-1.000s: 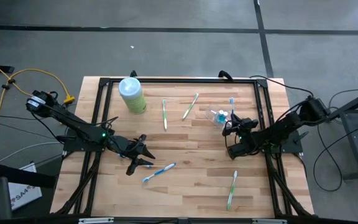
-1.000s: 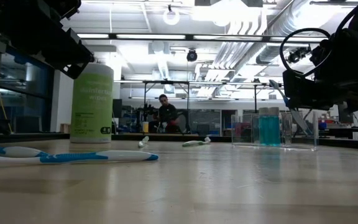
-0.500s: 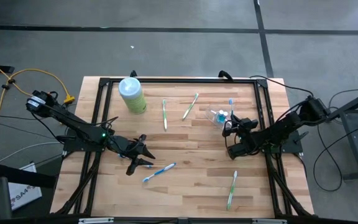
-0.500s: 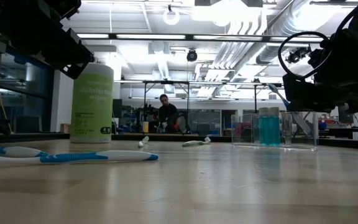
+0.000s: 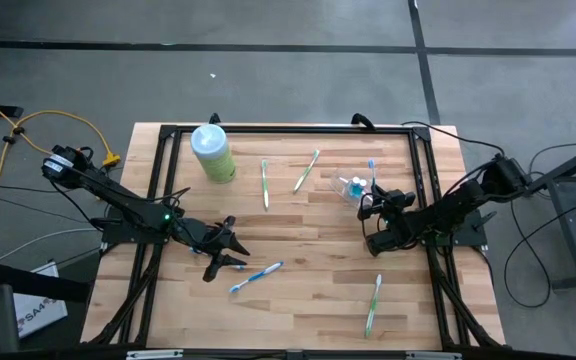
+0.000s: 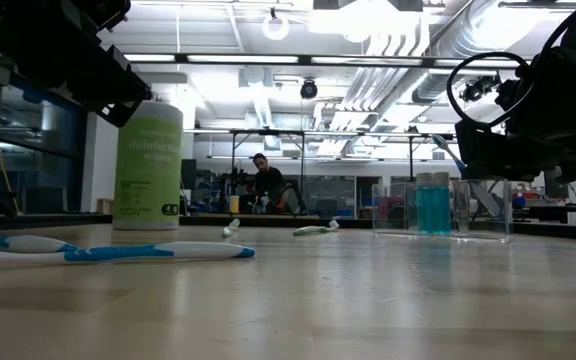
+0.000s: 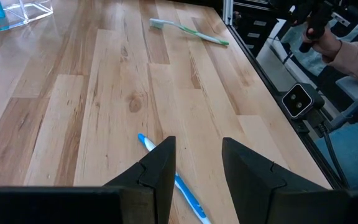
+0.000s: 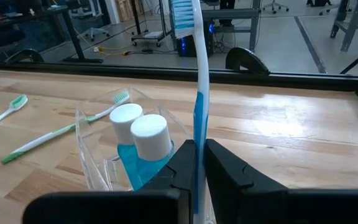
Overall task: Pick & Place toothbrushing station
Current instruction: Put the right blue toothbrush into the right of the transparent organizer
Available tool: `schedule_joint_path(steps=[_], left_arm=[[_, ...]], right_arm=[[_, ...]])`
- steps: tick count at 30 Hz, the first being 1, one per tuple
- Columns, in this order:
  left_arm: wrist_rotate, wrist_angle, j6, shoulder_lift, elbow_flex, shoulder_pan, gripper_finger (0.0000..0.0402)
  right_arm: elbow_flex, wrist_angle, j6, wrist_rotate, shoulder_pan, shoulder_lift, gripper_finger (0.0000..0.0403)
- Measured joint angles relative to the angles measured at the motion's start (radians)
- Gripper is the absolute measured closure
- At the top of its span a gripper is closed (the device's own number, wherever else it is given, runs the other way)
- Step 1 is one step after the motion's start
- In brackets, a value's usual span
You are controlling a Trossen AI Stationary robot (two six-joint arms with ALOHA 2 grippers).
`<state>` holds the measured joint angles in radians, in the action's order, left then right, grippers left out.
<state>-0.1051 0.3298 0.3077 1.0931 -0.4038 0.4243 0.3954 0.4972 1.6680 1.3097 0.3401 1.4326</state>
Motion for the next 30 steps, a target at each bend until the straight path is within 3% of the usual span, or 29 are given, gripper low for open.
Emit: schedule_joint_path(steps=[30], left_arm=[[0.0, 0.0, 0.0, 0.0, 0.0, 0.0, 0.0274]], right_arm=[[0.0, 0.015, 0.0, -0.034, 0.0, 0.0, 0.0369]])
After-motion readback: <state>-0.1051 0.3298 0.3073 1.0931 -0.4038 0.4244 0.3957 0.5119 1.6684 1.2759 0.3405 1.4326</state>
